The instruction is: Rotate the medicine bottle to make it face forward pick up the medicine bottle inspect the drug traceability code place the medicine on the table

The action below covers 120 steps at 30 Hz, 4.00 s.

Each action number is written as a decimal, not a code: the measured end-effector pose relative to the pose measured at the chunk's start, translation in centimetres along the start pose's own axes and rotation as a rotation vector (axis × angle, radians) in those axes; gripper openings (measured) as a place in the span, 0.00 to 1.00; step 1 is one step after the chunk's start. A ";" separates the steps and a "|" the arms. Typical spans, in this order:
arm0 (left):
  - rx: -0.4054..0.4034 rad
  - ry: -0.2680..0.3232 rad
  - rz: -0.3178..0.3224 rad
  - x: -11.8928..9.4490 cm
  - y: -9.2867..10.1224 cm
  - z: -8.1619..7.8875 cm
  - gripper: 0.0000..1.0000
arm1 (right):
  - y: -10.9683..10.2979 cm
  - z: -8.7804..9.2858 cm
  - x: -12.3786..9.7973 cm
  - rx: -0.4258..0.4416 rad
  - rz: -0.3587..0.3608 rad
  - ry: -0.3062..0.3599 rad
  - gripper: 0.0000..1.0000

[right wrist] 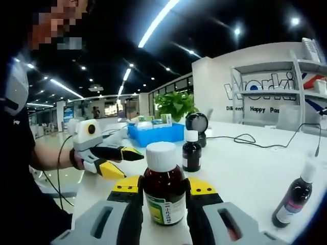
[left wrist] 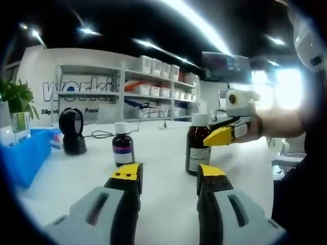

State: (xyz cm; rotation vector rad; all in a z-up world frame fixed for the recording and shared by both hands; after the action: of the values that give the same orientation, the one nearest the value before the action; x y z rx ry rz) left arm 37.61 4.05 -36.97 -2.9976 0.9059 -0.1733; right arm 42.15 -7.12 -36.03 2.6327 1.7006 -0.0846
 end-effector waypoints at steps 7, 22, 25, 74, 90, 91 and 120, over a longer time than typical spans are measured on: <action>0.040 0.004 0.002 0.0 0.1 -0.1 0.32 | -0.1 0.0 0.0 0.008 0.089 0.010 0.28; 0.020 -0.040 0.002 0.2 0.1 0.7 0.39 | -0.3 0.0 0.1 0.011 0.295 0.011 0.28; 0.034 -0.053 0.002 0.3 0.4 1.0 0.39 | -0.4 -0.1 0.2 0.008 0.324 0.015 0.28; -0.008 0.012 0.002 0.0 -0.1 -0.1 0.32 | -0.5 -1.2 -0.2 -0.056 -0.225 0.023 0.41; -0.002 0.011 0.003 0.0 0.0 -0.1 0.32 | -0.2 -1.0 0.6 -0.031 -0.146 0.031 0.27; -0.002 0.010 0.003 0.0 0.0 -0.1 0.32 | -0.1 -1.0 0.6 -0.024 -0.139 0.029 0.27; -0.005 0.011 0.003 0.0 0.2 -0.1 0.32 | -0.1 -0.6 0.4 -0.033 -0.098 0.029 0.34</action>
State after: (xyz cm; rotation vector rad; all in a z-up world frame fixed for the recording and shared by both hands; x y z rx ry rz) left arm 37.50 3.90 -36.84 -3.0024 0.9126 -0.1875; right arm 42.22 -6.68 -35.45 2.5397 1.8233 -0.0187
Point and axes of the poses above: the point that each gripper's makers call its tool centre point, and the gripper's own axes: x roughly forward along the fingers, y roughly to its right, z roughly out of its underside, the point moved 2 cm from there along -x, roughly backward along the fingers, and after that the axes turned 6 degrees about y, right-handed, at the moved point
